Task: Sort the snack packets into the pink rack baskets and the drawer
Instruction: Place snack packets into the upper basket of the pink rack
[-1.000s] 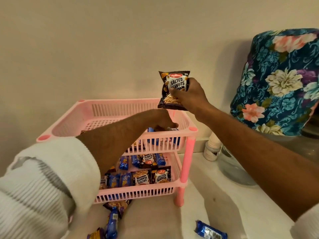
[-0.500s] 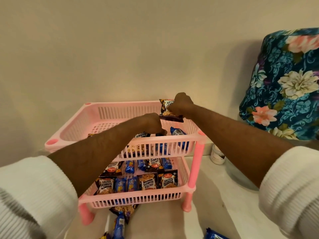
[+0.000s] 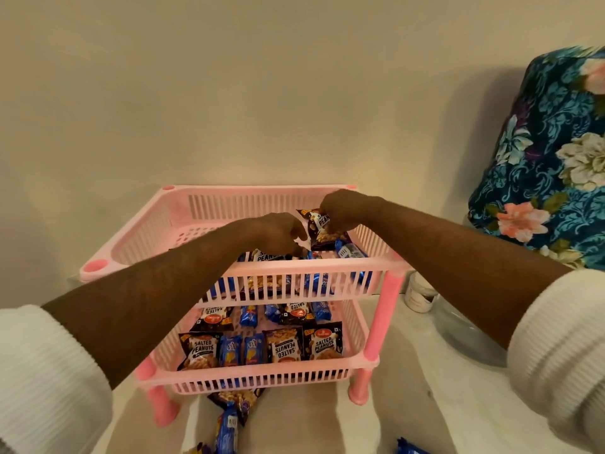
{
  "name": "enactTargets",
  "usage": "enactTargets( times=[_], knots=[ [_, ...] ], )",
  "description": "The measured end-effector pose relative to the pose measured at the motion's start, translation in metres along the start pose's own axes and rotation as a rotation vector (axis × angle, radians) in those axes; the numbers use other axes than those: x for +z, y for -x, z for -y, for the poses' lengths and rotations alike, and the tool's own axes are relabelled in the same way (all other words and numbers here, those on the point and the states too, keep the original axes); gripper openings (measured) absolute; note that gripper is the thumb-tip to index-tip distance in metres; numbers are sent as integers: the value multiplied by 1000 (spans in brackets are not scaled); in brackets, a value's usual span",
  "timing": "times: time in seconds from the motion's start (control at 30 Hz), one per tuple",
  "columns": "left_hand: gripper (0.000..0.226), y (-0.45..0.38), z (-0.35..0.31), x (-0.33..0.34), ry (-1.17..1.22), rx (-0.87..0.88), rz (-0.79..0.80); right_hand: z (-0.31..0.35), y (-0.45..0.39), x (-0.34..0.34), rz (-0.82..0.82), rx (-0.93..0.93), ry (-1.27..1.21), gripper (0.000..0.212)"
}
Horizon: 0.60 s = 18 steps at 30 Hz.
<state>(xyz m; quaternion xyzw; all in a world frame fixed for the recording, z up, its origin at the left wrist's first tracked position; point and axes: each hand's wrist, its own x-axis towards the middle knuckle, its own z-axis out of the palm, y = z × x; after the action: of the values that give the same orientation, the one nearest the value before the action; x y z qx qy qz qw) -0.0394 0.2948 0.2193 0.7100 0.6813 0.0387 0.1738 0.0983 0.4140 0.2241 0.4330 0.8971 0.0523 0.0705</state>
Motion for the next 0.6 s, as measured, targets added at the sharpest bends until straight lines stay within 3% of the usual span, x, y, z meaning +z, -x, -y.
enactTargets(
  times=[0.1, 0.2, 0.37, 0.6],
  knots=[
    [60, 2, 1, 2, 32, 32, 91, -2, 2, 8, 170, -16, -91, 34],
    [57, 1, -2, 5, -14, 64, 119, -4, 2, 13, 114, -34, -75, 31],
    [42, -4, -7, 7, 27, 67, -12, 5, 4, 17, 122, 39, -33, 24],
    [45, 0, -2, 8, 125, 36, -18, 0, 8, 15, 141, 45, -95, 38]
  ],
)
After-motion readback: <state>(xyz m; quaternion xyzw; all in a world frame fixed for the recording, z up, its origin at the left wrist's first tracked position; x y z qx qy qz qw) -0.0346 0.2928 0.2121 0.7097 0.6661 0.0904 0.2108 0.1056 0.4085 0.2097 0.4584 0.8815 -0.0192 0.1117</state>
